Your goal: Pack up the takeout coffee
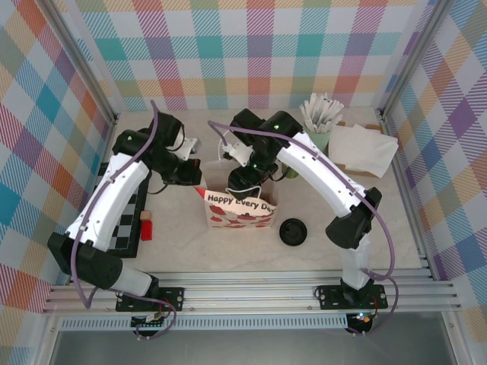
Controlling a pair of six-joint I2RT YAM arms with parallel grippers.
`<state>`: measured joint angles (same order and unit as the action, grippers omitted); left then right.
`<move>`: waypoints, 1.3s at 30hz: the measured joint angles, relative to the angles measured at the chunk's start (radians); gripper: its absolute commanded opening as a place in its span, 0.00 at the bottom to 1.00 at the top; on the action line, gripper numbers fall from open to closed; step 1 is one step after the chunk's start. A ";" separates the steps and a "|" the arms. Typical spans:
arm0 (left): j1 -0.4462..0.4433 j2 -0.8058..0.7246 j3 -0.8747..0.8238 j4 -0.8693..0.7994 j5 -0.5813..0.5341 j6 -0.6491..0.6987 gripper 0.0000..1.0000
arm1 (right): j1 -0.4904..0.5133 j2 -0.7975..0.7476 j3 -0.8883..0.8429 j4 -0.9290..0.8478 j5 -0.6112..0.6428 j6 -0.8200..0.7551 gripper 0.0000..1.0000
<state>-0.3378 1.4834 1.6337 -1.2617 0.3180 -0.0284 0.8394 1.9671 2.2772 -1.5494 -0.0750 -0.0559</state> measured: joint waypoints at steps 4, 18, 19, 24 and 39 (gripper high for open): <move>0.000 0.051 0.034 0.015 -0.014 0.136 0.00 | 0.000 -0.001 0.018 -0.006 -0.023 0.024 0.45; 0.048 0.053 0.035 0.039 0.119 0.581 0.00 | -0.053 0.000 0.037 -0.060 0.011 0.061 0.45; 0.056 0.055 0.039 0.039 0.140 0.596 0.00 | -0.053 0.002 0.019 -0.060 0.014 0.058 0.45; 0.092 0.083 0.090 0.047 0.224 0.627 0.00 | -0.052 0.007 0.000 -0.059 0.019 0.055 0.45; 0.161 0.348 0.371 -0.051 0.450 0.454 0.09 | -0.006 0.074 0.093 -0.055 -0.053 0.040 0.43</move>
<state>-0.1768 1.8317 2.0045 -1.3132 0.7681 0.4252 0.8330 2.0415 2.3707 -1.6047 -0.1284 -0.0154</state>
